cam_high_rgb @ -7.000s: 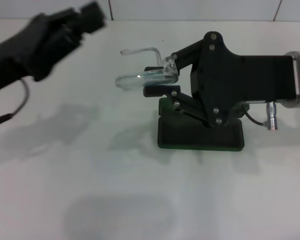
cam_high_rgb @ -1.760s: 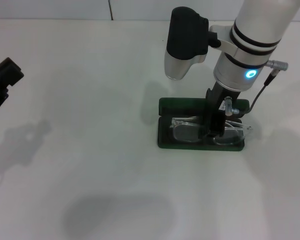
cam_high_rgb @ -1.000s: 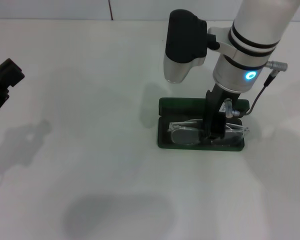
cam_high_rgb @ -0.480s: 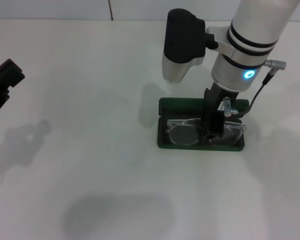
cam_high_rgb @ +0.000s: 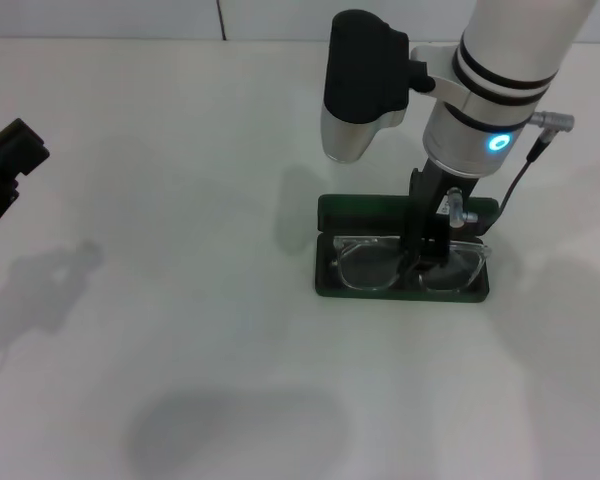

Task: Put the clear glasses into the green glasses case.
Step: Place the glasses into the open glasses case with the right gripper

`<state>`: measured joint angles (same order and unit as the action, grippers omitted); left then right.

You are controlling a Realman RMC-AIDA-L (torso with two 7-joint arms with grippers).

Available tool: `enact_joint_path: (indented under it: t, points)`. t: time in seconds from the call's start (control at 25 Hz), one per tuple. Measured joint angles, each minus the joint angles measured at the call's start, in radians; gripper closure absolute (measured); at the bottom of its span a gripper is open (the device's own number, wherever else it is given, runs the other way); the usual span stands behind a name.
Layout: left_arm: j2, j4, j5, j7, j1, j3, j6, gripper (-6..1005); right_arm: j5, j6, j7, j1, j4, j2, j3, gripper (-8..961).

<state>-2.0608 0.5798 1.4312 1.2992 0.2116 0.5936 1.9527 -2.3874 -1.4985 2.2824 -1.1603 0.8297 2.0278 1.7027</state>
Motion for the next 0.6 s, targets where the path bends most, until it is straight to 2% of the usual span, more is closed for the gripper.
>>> enact_joint_path:
  t: [0.36,0.6]
  points:
    - [-0.001,0.000,0.000,0.000,0.000,0.000,0.009,867,-0.057,-0.040,0.038,0.072,0.173,-0.001,-0.008,730]
    - [-0.001,0.000,-0.002,0.000,0.000,0.000,0.011,867,-0.076,-0.071,0.043,0.101,0.243,-0.001,-0.032,730]
